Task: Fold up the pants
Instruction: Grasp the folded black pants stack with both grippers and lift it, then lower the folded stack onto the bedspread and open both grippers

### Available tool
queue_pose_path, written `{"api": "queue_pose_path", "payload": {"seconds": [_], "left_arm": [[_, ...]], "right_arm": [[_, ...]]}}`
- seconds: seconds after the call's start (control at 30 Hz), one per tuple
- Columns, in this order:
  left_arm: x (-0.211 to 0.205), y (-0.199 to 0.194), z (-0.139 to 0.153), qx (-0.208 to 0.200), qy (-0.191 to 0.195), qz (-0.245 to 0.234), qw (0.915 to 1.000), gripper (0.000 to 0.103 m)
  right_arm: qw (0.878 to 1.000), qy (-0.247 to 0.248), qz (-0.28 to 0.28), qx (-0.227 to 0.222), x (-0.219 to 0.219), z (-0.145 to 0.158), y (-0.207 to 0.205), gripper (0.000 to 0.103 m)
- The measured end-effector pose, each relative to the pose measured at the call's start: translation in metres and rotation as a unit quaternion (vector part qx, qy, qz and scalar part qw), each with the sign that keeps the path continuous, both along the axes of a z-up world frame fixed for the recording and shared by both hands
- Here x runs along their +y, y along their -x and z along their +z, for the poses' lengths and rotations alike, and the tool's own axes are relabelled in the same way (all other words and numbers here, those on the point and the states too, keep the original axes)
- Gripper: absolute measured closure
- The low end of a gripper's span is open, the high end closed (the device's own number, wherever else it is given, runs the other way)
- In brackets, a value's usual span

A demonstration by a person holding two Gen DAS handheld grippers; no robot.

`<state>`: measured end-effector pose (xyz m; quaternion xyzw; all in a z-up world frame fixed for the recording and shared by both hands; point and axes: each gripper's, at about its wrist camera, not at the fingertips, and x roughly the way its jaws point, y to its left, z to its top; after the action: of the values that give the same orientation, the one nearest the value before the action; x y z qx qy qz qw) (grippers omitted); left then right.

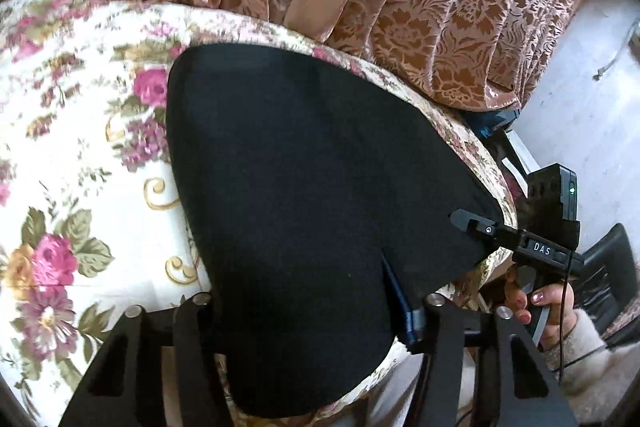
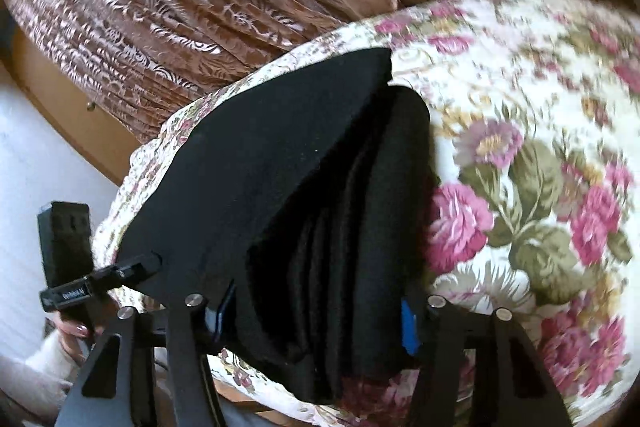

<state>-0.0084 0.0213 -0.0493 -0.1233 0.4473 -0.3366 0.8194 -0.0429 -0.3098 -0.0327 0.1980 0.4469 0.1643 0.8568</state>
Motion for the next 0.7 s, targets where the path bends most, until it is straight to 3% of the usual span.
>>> {"api": "queue_pose_path", "payload": {"seconds": [0.07, 0.23, 0.53, 0.7], "left_arm": [[0.000, 0.005, 0.008, -0.023, -0.004, -0.002, 0.9997, 0.055], [-0.001, 0.010, 0.026, -0.064, -0.016, -0.002, 0.9978, 0.057], [0.011, -0.002, 0.050, -0.140, -0.052, 0.029, 0.9884, 0.057], [0.022, -0.030, 0.054, -0.151, -0.056, 0.052, 0.9855, 0.057]], "right_arm": [[1.000, 0.019, 0.004, -0.015, 0.004, 0.006, 0.003, 0.044], [0.997, 0.057, 0.013, -0.049, 0.014, 0.019, 0.006, 0.047], [0.995, 0.036, 0.016, -0.094, 0.031, 0.032, -0.020, 0.049], [0.993, 0.038, 0.024, -0.113, 0.046, 0.036, -0.053, 0.049]]}}
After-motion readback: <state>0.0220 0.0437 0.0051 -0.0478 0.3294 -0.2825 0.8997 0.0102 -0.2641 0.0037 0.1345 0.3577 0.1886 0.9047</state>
